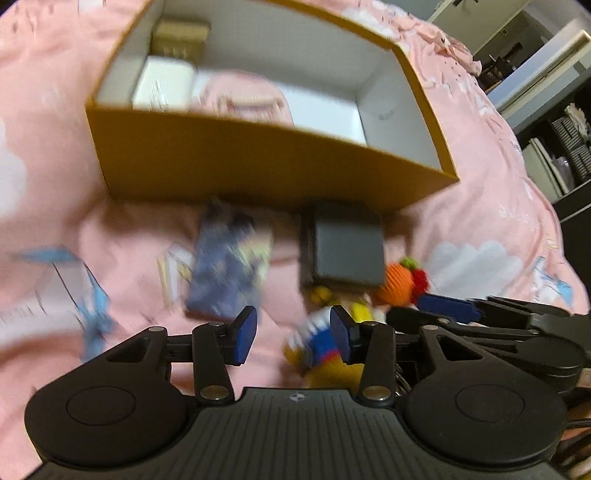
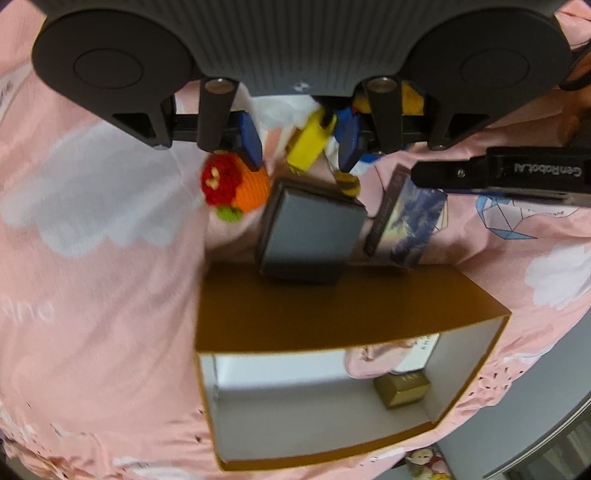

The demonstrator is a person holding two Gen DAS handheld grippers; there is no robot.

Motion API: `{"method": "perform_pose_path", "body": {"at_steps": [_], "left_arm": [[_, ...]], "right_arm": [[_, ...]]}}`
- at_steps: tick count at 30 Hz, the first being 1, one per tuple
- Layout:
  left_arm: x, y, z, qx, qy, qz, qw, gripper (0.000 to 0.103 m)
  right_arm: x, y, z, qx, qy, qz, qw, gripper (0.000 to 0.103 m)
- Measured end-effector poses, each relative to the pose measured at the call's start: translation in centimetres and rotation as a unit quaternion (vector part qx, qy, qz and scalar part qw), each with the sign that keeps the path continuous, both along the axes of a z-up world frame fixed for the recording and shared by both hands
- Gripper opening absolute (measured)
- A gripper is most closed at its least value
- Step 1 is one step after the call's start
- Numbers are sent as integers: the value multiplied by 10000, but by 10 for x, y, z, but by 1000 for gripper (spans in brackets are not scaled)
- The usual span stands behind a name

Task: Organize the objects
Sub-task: 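Move both tools back to the pile of items beside the box, then grasp the fantasy-art card deck with the left tool while the right tool grasps the dark grey box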

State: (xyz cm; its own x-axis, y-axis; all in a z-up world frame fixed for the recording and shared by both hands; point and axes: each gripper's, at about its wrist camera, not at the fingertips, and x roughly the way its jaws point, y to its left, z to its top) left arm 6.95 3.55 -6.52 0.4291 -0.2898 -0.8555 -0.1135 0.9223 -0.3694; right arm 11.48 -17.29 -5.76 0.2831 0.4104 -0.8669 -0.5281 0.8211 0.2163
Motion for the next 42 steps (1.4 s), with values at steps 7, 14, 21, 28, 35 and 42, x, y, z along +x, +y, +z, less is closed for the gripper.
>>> {"method": "perform_pose_path", "body": {"at_steps": [7,14,21,28,35,42], "left_arm": [[18,11,-7,645,-285,266,9972,63],[28,1,-20,1041,-308,46,9941,75],[38,7,-35,1049,-117,147,9943,76],[47,8,-45,921,-48,80,9957,76],[51,7,-51,858,-11,116,9962,75],[49,13,-54,668,16,228,9975,75]], "right_arm": [[32,10,-2,282,155,-96,9994,49],[70,23,-12,474,443,-261,9976,49],[94,28,-37,444,939,-405,9938,54],[110,21,-58,808,1493,-571,9838,63],[117,19,-73,1089,1723,-633,9770,66],[109,17,-61,1100,1488,-621,9808,51]]}}
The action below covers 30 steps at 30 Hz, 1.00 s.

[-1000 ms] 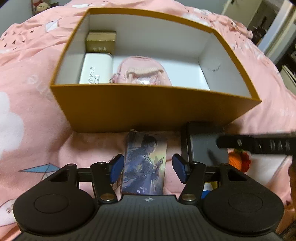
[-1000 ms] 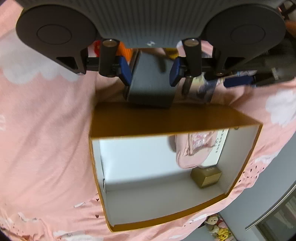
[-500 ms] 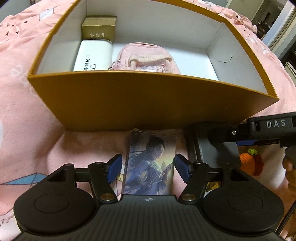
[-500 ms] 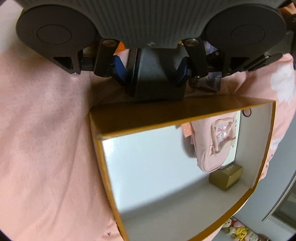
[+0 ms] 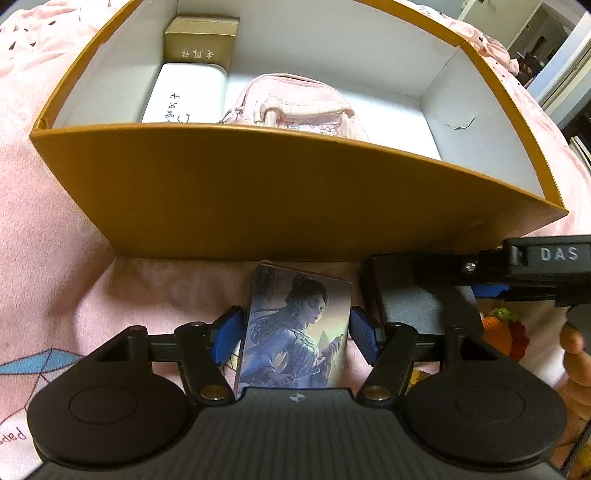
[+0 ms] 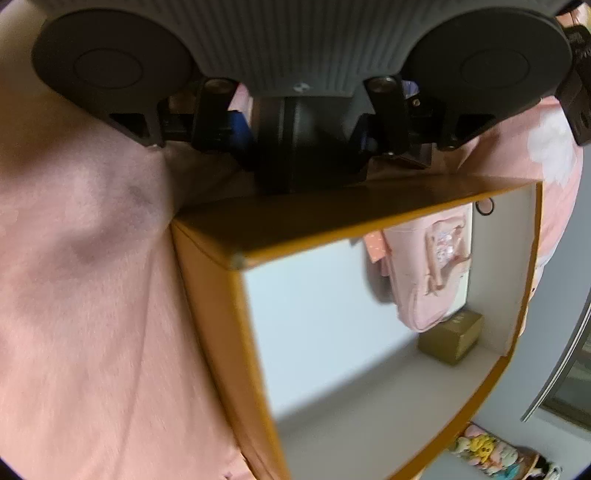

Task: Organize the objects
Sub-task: 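Grasp the fantasy-art card deck with the left tool while the right tool grasps the dark grey box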

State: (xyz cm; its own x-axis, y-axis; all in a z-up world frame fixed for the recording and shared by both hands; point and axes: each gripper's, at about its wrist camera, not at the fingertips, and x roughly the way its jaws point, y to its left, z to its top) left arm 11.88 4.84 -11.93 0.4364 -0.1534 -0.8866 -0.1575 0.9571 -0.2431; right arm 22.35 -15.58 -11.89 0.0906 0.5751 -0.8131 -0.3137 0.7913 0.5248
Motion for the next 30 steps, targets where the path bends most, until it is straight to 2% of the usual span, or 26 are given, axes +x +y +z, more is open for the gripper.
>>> {"method": "perform_pose_path", "body": {"at_steps": [4,11,14,22,26,30], "left_arm": [[-2,1,0,-45,-5,23,10000,75],[-4,7,-3,-187,40,149,9997,75],[-4,10,-6,-263,84,199,9994,75],[-8,12,-8,-403,88,224,9989,71],[-10,14,-9,-459,86,236,9986,71],[-15,12,-6,-423,23,190,9989,70]], "right_arm": [[-14,5,24,-60,-448,204,9988,42],[-37,27,54,-214,-1131,643,9913,38],[-27,26,48,-167,-999,614,9930,38],[-7,15,15,339,-204,188,9990,43],[-3,13,4,426,-29,109,9990,45],[-4,8,6,494,2,76,9987,43]]}}
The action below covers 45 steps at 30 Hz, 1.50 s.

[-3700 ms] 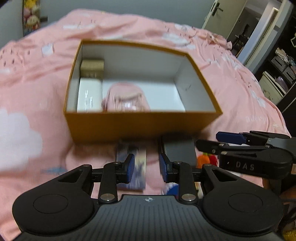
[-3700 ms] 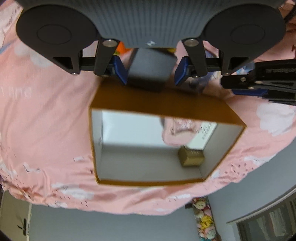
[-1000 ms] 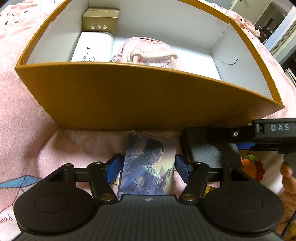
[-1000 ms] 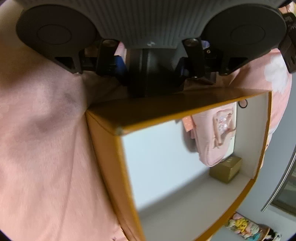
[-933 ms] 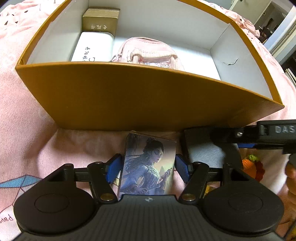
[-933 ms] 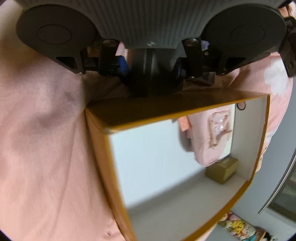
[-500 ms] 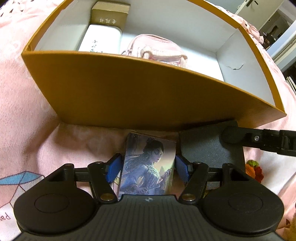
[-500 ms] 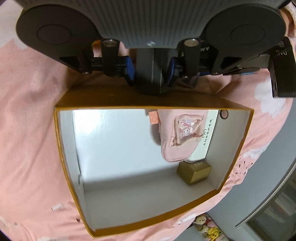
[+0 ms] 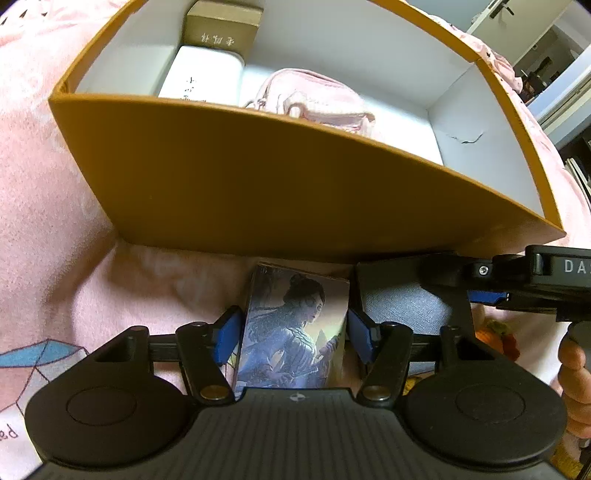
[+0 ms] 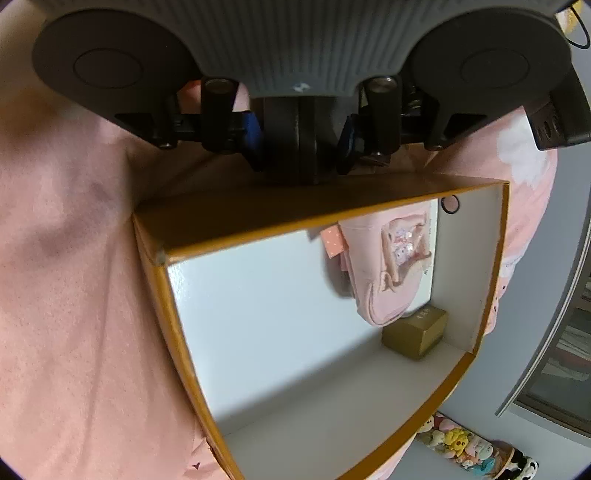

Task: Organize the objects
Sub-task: 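Grasp the fantasy-art card deck with the left tool while the right tool grasps the dark grey box, then lift the card deck and grey box and carry them over the box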

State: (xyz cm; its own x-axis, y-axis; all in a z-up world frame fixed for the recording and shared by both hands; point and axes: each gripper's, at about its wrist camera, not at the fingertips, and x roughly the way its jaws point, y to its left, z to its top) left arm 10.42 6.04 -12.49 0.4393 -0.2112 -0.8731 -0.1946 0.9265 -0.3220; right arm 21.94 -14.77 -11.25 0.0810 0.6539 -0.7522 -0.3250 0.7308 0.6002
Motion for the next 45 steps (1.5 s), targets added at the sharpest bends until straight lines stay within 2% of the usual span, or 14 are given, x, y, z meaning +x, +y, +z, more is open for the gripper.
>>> {"method": "perform_pose_path", "body": {"at_steps": [5,8,11,16,19,20,22,29,35,39,42,45], "left_arm": [[-11,0,8,18,-79,8,10000,70],[-22,-1,14,-19,-138,30,9999,69],[-33,0,22,-80,-207,22,9998,69],[-48,6,40,-147,-459,-96,9988,69],[-47,-6,56,-263,-596,-136,9978,69],[-40,5,62,-322,-638,-144,9973,69],[-50,4,76,-416,-747,-178,9962,69],[-47,6,111,-518,-1195,-230,9912,69],[-34,16,143,-460,-1550,-210,9866,69],[-7,26,160,-308,-1688,-52,9852,69],[20,33,164,-224,-1741,73,9845,69],[51,42,156,-126,-1649,206,9860,69]], "right_arm": [[-17,4,29,-273,-634,248,9973,41],[-32,8,52,-561,-1219,458,9899,40],[-41,5,66,-687,-1549,591,9838,39],[-51,-1,86,-597,-1709,658,9813,39],[-58,-6,100,-496,-1817,695,9796,39],[-61,-8,106,-448,-1857,702,9791,39],[-65,-9,114,-363,-1931,689,9781,39],[-71,-18,150,7,-2293,606,9715,39],[-49,-13,168,117,-2534,389,9665,39],[-14,-2,165,217,-2413,137,9701,39],[13,15,157,158,-2425,-8,9700,39],[35,35,149,65,-2499,-86,9682,39]]}}
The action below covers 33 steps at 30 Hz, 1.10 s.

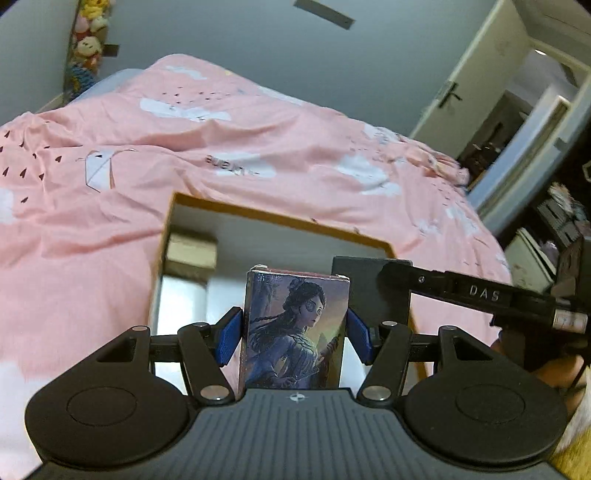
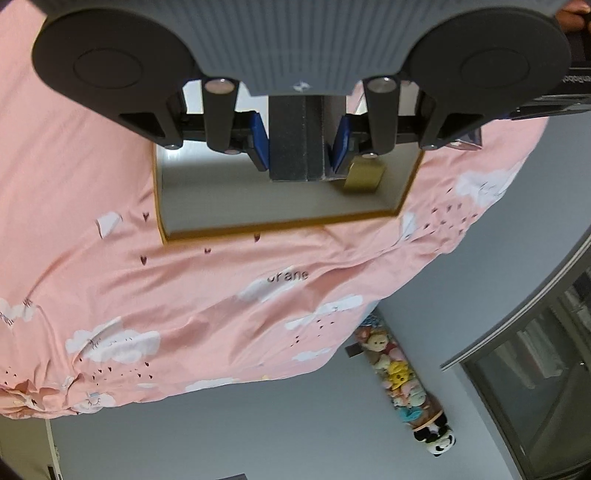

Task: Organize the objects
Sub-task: 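Lift the card deck and grey box and carry them over the box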

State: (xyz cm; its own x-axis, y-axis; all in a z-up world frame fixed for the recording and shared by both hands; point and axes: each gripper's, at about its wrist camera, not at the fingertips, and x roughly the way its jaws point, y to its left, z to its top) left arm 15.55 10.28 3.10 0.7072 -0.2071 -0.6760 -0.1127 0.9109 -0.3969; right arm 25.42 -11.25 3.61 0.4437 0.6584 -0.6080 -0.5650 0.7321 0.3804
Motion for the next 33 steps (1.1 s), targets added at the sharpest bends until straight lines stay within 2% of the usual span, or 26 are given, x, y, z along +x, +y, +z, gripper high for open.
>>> {"method": "perform_pose_path", "body": {"at_steps": [3,8,15,18,21,26,30,33], "left_arm": [[29,10,-12,37,159,94,9998,69],[60,21,-25,101,301,157,9994,69],[78,24,-33,218,467,115,9986,69],[81,21,-39,276,533,187,9980,69],[82,18,-46,172,560,272,9979,69],[80,13,-52,322,536,571,9964,69],[76,10,-56,309,451,706,9960,69],[74,10,-57,293,415,768,9957,69]], "right_arm": [[21,27,-14,-284,-151,-43,9995,39],[53,66,-44,-696,-21,-41,9976,39],[86,90,-82,-292,960,156,9948,39],[93,98,-93,-204,1218,275,9920,39],[96,104,-101,-190,1306,349,9906,39],[94,109,-102,-399,1110,444,9920,40],[89,117,-99,-915,678,523,9921,43],[89,118,-102,-1065,705,564,9902,43]]}}
